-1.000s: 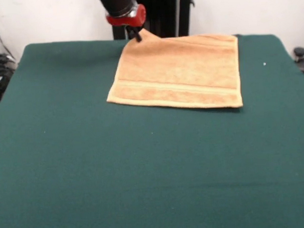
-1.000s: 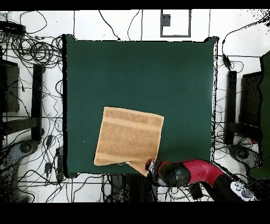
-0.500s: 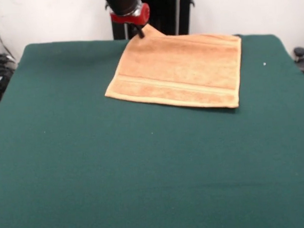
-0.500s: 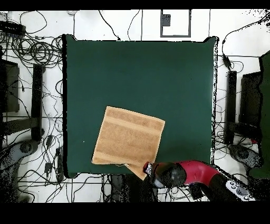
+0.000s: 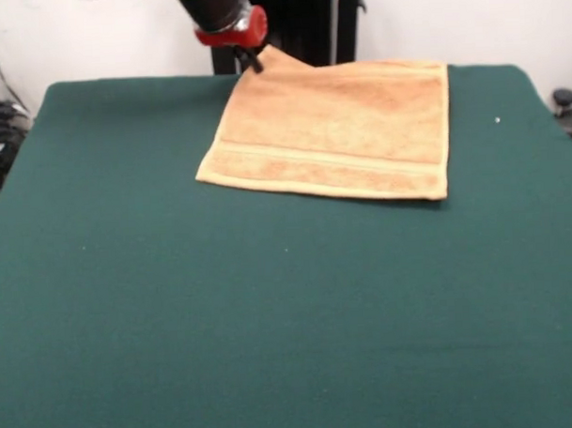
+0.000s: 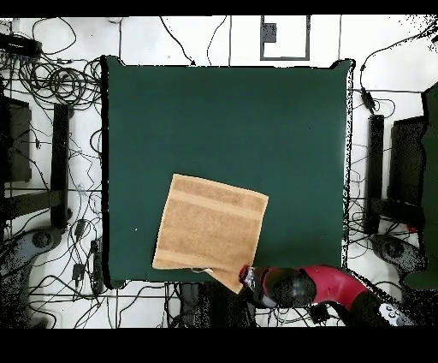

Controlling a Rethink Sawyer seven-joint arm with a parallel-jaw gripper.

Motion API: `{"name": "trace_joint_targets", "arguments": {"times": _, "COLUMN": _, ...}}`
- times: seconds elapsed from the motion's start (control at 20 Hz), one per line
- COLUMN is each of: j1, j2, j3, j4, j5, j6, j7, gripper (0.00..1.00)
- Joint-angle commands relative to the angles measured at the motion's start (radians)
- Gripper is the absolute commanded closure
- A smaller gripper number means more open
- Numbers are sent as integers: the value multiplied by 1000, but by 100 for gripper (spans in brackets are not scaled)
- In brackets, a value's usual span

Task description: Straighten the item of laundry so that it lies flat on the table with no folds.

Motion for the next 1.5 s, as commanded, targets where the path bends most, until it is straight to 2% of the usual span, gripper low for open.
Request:
{"name": "trace_joint_targets", "arguments": {"times": 0.05, "j1": -16, "j2": 16, "j3": 223, "j4": -124, "j5": -210, "j6": 30, "j7": -641, "gripper": 100}}
{"name": "trace_joint_targets", "arguments": {"times": 0.15, "j1": -21, "j2": 33, "j3": 241, "j4": -124, "j5": -251, "j6": -4, "j7": -658, "gripper": 100}}
{"name": "trace_joint_targets", "arguments": {"times": 0.5, "j1": -13, "j2": 48, "j3": 231, "j4": -132, "j5": -299, "j6": -71, "j7": -629, "gripper": 100}}
{"name": "trace_joint_targets", "arguments": {"times": 0.8, "j1": 34, "j2": -10, "j3": 186, "j4": -112, "j5": -350, "j6": -158, "j7": -485, "gripper": 100}}
{"name": "trace_joint_targets", "arguments": {"times": 1.0, "j1": 37, "j2": -15, "j3": 179, "j4": -111, "j5": -358, "j6": -176, "j7": -458, "gripper": 100}}
{"name": "trace_joint_targets", "arguments": {"times": 1.15, "j1": 18, "j2": 1, "j3": 187, "j4": -108, "j5": -330, "j6": -137, "j7": -502, "gripper": 100}}
{"name": "trace_joint_targets", "arguments": {"times": 1.25, "j1": -4, "j2": 11, "j3": 208, "j4": -104, "j5": -301, "j6": -74, "j7": -598, "gripper": 100}}
{"name": "trace_joint_targets", "arguments": {"times": 1.4, "j1": 29, "j2": -67, "j3": 211, "j4": -72, "j5": -398, "j6": -128, "j7": -604, "gripper": 100}}
{"name": "trace_joint_targets", "arguments": {"times": 1.5, "j1": 28, "j2": -90, "j3": 215, "j4": -64, "j5": -424, "j6": -140, "j7": -615, "gripper": 100}}
